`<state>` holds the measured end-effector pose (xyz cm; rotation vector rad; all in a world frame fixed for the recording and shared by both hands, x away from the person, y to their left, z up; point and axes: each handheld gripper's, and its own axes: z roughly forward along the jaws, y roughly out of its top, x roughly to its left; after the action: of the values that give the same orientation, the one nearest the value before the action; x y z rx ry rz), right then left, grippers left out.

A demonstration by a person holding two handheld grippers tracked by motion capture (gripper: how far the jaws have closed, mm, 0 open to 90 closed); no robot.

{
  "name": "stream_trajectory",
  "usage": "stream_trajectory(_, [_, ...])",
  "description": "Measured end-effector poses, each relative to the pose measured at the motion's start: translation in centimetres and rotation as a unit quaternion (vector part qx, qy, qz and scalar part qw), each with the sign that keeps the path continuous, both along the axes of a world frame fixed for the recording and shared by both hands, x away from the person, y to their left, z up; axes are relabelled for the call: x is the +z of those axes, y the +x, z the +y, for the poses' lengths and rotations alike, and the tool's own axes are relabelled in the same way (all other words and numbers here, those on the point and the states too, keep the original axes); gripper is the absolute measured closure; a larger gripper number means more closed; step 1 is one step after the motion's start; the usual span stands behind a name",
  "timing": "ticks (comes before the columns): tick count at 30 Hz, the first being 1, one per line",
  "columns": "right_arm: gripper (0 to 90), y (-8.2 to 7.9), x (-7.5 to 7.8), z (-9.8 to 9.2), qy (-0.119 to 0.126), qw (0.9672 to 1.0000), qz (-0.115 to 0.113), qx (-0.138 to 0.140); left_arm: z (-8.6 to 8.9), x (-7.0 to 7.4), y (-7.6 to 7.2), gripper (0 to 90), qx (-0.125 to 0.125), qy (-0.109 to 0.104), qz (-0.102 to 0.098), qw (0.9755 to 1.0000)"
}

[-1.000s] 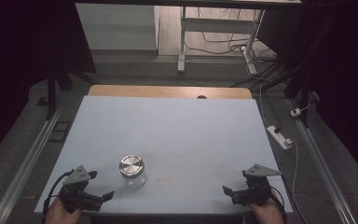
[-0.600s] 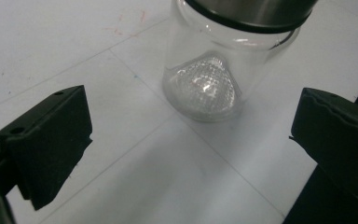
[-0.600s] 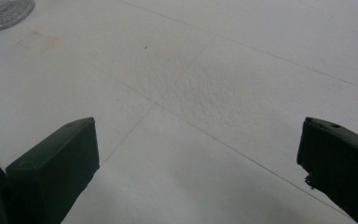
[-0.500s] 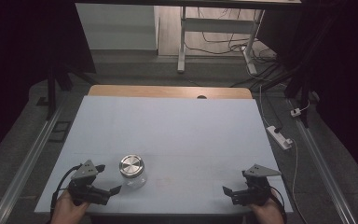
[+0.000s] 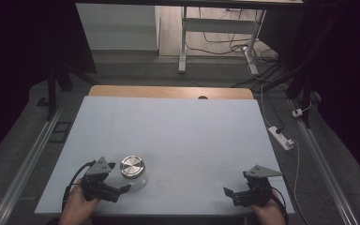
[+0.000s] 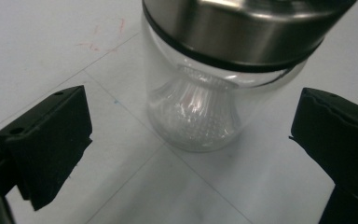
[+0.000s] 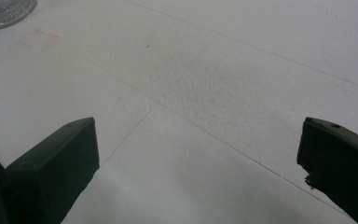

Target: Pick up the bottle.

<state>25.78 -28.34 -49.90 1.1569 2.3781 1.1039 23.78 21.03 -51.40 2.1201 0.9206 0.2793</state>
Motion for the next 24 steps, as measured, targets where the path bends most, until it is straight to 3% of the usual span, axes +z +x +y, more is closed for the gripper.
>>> stream_trajectory(9, [0.0,0.0,0.0,0.0,0.0,1.0,0.0,0.001,-1.0,-0.2,0.9,0.0,-0.013,0.02,0.0,0.9997])
stream_trajectory(24, [0.0,0.0,0.0,0.1,-0.002,1.0,0.002,0.004,-2.1,-0.5,2.2,0.0,-0.039,0.018,-0.005,0.9991])
